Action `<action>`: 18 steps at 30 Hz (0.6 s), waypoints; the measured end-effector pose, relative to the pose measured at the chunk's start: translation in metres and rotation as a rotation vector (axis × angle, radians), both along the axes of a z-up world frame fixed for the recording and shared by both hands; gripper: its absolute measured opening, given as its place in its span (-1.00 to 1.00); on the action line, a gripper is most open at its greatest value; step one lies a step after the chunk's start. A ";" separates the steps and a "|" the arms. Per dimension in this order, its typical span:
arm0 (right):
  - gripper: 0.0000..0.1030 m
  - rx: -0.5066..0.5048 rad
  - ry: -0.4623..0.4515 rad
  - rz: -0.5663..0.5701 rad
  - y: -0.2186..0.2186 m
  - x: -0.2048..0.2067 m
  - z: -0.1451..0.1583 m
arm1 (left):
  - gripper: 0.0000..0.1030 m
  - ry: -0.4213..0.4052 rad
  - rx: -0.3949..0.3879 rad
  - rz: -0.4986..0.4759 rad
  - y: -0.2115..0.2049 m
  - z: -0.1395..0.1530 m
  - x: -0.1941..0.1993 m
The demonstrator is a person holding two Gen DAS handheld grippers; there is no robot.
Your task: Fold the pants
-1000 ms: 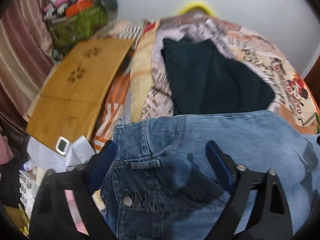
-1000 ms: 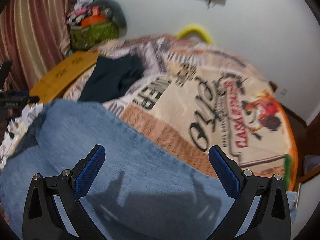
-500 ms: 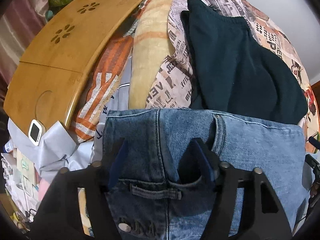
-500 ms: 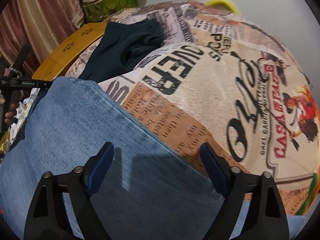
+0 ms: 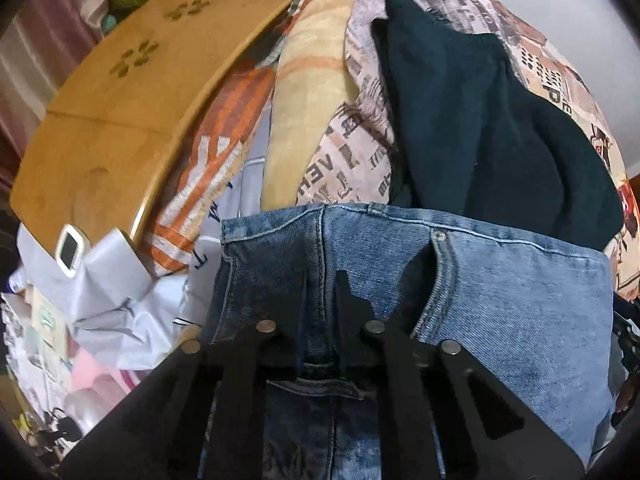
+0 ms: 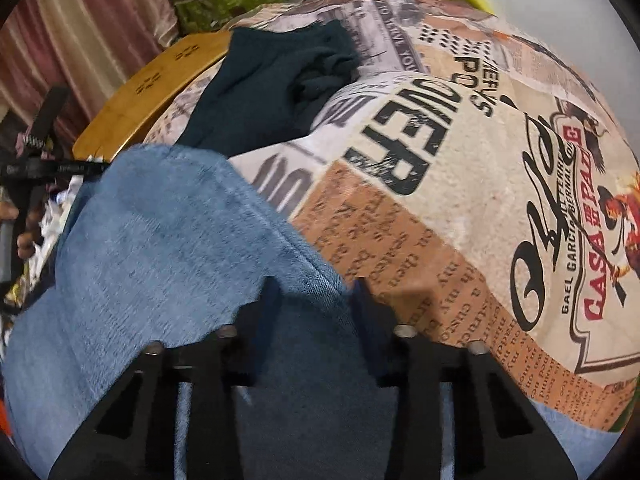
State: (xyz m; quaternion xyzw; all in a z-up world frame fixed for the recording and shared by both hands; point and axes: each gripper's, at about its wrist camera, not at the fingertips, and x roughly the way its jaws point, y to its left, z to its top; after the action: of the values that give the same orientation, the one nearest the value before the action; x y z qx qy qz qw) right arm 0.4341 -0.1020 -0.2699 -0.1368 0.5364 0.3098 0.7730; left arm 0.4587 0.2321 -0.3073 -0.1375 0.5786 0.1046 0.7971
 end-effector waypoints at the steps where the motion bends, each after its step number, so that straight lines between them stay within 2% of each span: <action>1: -0.75 -0.007 -0.001 0.003 0.000 -0.002 0.000 | -0.79 -0.006 0.004 -0.001 0.000 0.004 -0.002; 4: -0.83 0.021 0.024 0.012 -0.008 -0.009 0.004 | -0.81 -0.036 0.003 -0.005 0.002 0.020 -0.012; 13: -0.84 0.041 -0.048 0.019 -0.018 -0.050 0.056 | -0.85 -0.146 0.055 -0.063 -0.012 0.094 -0.069; 18: -0.85 0.064 -0.063 0.007 -0.025 -0.072 0.077 | -0.86 -0.187 0.037 -0.063 -0.017 0.123 -0.109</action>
State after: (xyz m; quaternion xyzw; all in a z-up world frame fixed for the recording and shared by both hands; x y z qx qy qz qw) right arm 0.3626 -0.1272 -0.1928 -0.1236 0.5012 0.3251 0.7923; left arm 0.3495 0.2148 -0.1847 -0.1138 0.5039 0.0768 0.8528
